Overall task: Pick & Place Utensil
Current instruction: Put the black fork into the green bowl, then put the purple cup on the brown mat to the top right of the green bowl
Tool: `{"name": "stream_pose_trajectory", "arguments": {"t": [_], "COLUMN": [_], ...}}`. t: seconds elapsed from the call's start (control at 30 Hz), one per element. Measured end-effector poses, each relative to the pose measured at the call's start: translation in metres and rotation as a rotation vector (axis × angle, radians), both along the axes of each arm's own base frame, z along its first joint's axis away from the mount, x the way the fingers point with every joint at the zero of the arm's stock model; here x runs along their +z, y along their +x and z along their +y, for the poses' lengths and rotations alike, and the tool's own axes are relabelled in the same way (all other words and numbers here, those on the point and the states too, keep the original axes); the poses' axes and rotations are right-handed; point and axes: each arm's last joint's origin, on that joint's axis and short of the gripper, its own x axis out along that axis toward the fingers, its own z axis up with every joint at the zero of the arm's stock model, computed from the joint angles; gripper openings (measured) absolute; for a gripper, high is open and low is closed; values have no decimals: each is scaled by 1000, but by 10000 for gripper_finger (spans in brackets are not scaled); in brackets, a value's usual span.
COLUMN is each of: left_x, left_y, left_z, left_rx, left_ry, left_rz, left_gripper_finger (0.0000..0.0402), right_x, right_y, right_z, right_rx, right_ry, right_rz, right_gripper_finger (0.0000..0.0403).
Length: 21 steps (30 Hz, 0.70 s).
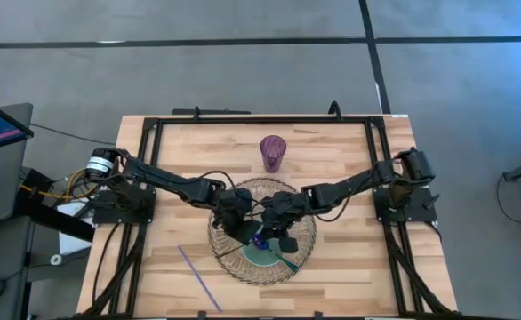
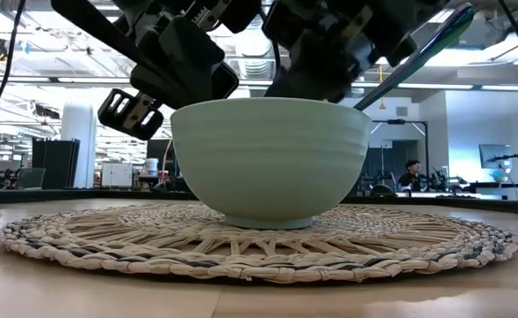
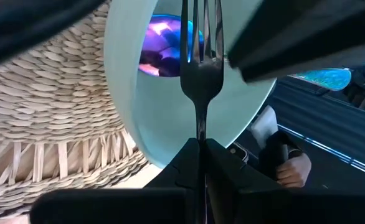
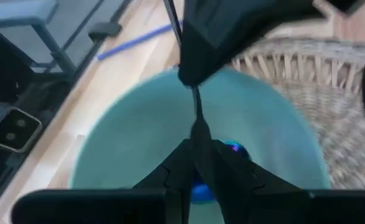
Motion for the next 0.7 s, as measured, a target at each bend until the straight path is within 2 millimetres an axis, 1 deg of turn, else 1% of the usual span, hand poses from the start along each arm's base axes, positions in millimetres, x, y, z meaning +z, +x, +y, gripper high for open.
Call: {"name": "stream_pose_trajectory", "arguments": {"t": [0.17,0.43,0.7], "left_x": [1,0,0], "left_y": [1,2,7], "left_z": [1,3,11], "left_rx": [7,11,26], "left_ry": [-4,-3,-1], "left_rz": [-8,-9,-38], "left_gripper_finger": [15,16,56], "right_x": [-7,-6,-6], "right_y": [2,3,3], "right_z": [-3,-6,-4], "right_rx": [-10,-19,-12], "right_ry": [-6,-5,-5], "right_rz": [35,28,28], "right_gripper_finger": [52,52,52]}}
